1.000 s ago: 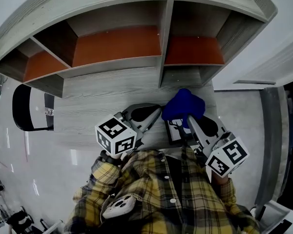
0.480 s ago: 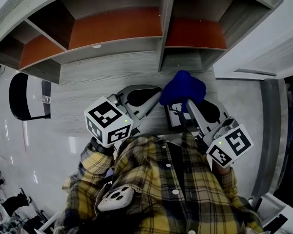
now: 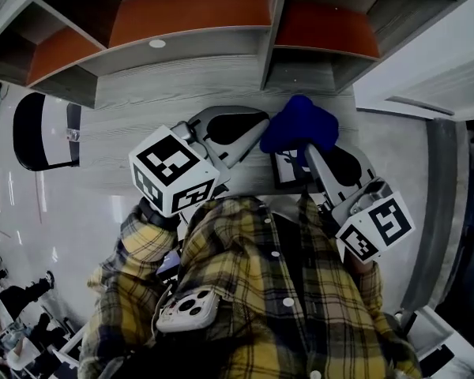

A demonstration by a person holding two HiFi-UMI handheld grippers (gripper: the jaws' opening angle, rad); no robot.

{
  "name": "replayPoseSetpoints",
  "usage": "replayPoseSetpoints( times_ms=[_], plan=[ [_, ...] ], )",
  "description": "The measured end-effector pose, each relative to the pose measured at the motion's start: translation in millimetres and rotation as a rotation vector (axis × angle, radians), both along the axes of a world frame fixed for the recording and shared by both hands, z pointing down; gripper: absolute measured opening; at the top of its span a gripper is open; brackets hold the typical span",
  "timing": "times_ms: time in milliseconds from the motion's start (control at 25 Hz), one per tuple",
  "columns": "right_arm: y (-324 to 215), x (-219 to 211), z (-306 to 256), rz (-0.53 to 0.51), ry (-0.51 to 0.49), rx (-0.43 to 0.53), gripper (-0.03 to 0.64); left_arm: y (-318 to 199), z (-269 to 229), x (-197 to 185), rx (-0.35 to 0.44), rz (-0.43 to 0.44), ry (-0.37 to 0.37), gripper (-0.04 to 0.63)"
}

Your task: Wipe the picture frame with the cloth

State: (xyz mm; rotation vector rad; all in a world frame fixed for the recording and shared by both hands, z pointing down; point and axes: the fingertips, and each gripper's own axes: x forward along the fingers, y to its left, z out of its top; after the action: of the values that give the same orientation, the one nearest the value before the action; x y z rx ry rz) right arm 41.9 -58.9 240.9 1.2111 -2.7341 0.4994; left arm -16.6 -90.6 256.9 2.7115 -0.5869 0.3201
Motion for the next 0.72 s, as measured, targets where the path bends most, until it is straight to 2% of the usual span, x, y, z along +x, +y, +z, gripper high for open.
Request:
replayPoseSetpoints(
  times_ms=[720],
  plan=[
    [10, -1, 4, -0.011, -0.005, -0.013, 0.046, 13, 1, -2, -0.003, -0.018, 0.003, 0.005]
  ],
)
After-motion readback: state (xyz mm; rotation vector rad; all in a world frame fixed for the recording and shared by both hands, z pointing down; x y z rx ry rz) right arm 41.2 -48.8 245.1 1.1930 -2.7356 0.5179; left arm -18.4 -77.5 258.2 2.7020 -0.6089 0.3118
